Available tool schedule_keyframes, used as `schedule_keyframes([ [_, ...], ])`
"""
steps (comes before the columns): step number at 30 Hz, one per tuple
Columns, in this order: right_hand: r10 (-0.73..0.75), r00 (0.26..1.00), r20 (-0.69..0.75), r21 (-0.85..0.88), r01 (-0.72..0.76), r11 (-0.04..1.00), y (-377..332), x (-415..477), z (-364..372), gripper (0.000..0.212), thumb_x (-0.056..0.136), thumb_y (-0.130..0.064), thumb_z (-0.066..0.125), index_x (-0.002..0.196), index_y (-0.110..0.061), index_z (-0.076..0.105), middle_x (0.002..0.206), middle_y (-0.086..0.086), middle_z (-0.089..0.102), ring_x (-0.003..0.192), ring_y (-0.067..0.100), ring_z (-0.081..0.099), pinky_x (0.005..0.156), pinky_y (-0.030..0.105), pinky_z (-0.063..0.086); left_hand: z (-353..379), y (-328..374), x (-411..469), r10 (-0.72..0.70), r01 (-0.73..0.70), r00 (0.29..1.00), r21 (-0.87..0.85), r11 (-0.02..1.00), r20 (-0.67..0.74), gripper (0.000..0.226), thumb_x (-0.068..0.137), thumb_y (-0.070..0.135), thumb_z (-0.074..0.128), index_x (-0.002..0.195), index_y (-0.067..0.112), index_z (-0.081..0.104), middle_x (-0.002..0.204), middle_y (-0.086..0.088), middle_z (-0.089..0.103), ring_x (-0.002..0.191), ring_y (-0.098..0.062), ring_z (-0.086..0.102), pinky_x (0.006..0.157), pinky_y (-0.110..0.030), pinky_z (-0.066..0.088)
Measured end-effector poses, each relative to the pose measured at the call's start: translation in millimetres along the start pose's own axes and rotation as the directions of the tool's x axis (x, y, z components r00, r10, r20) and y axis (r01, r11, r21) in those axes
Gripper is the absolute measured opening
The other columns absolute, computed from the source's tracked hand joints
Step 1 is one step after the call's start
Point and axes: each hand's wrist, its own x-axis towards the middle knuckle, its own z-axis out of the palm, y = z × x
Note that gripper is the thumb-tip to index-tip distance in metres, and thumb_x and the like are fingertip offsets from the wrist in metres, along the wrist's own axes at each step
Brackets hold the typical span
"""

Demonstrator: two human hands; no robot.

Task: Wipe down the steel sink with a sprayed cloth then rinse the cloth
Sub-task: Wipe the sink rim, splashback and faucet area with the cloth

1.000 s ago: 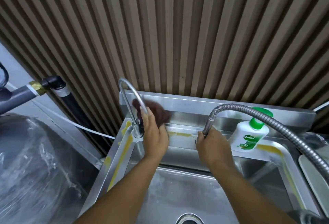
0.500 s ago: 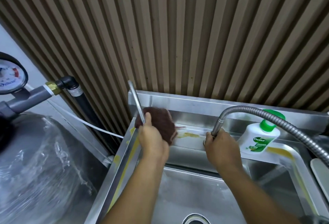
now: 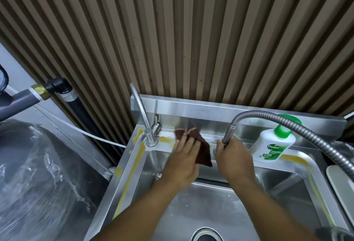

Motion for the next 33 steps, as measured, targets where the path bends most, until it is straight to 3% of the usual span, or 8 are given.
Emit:
schedule_keyframes([
  [4,0.007,1.000,-0.007,-0.004,-0.007,1.000,-0.8,-1.0,-0.6,0.024,0.098,-0.039,0.052,0.094,-0.016,0.058,0.095,0.008,0.064,0.091,0.033,0.061,0.080,0.040,0.050,-7.3,25.4,5.4,0.126,-0.142,0.989,0.240,0.960,0.083,0.069,0.090,0.027,0.049,0.154,0.007,0.031,0.160,-0.011,0.030,0.154,-0.033,-0.002,0.123,-0.045,-0.010],
  [11,-0.001,1.000,0.014,0.007,0.001,1.000,1.0,-0.7,-0.7,0.023,0.100,-0.039,0.049,0.095,-0.018,0.057,0.094,0.004,0.063,0.087,0.029,0.060,0.077,0.038,0.048,-39.8,-17.0,-2.8,-0.345,0.245,0.935,0.567,0.787,0.076,0.057,0.097,0.014,0.035,0.148,-0.011,0.029,0.155,-0.029,0.033,0.149,-0.042,0.017,0.125,-0.048,0.000],
  [14,0.005,1.000,0.010,0.004,-0.005,1.000,1.5,-0.8,-0.1,0.024,0.100,-0.039,0.049,0.096,-0.017,0.058,0.095,0.005,0.064,0.089,0.030,0.060,0.077,0.038,0.048,-25.2,-2.1,1.1,-0.351,0.268,0.931,0.455,0.849,0.106,0.062,0.095,0.015,0.031,0.148,-0.016,0.022,0.154,-0.036,0.028,0.147,-0.047,0.021,0.124,-0.054,0.004],
  [18,0.006,1.000,-0.001,-0.010,-0.006,1.000,0.2,-0.6,-0.1,0.023,0.098,-0.038,0.052,0.094,-0.016,0.057,0.097,0.009,0.065,0.092,0.034,0.061,0.079,0.039,0.048,14.0,31.3,2.3,-0.099,0.045,0.981,0.295,0.954,0.168,0.071,0.074,0.022,0.029,0.131,-0.009,0.058,0.132,-0.030,0.060,0.131,-0.047,0.051,0.114,-0.053,0.032],
  [22,0.009,1.000,0.002,-0.015,-0.009,1.000,-0.1,-1.3,-0.3,0.023,0.098,-0.038,0.051,0.092,-0.017,0.058,0.095,0.008,0.065,0.090,0.033,0.061,0.080,0.040,0.049,11.3,23.6,-3.7,-0.055,0.033,0.995,0.227,0.973,0.088,0.073,0.086,0.018,0.030,0.155,-0.004,0.019,0.163,-0.024,0.019,0.153,-0.038,0.010,0.124,-0.045,-0.003],
  [27,0.013,1.000,0.025,0.010,-0.014,1.000,-1.8,-3.4,-1.7,0.026,0.100,-0.041,0.049,0.095,-0.018,0.060,0.092,0.004,0.065,0.084,0.028,0.062,0.079,0.041,0.054,-3.5,-13.2,-12.9,-0.376,0.349,0.927,0.352,0.869,0.009,0.088,0.093,0.027,0.051,0.156,-0.001,-0.004,0.165,-0.023,-0.003,0.153,-0.037,-0.004,0.124,-0.044,-0.009],
  [30,0.014,1.000,0.022,0.017,-0.014,1.000,-2.0,-3.0,-1.9,0.026,0.099,-0.042,0.049,0.096,-0.018,0.060,0.092,0.004,0.065,0.085,0.028,0.063,0.080,0.042,0.055,2.4,8.7,0.8,-0.492,0.458,0.870,0.329,0.826,0.025,0.098,0.085,0.028,0.063,0.155,-0.004,0.002,0.162,-0.028,0.007,0.151,-0.043,0.006,0.122,-0.049,-0.007],
  [33,0.026,1.000,0.014,0.002,-0.027,1.000,-1.2,-1.7,-1.5,0.026,0.099,-0.040,0.050,0.098,-0.016,0.060,0.097,0.007,0.065,0.092,0.033,0.062,0.082,0.040,0.051,25.6,42.5,9.0,-0.287,0.274,0.958,0.295,0.915,0.000,0.087,0.070,0.022,0.073,0.146,-0.004,0.039,0.145,-0.029,0.046,0.138,-0.046,0.037,0.121,-0.053,0.017],
])
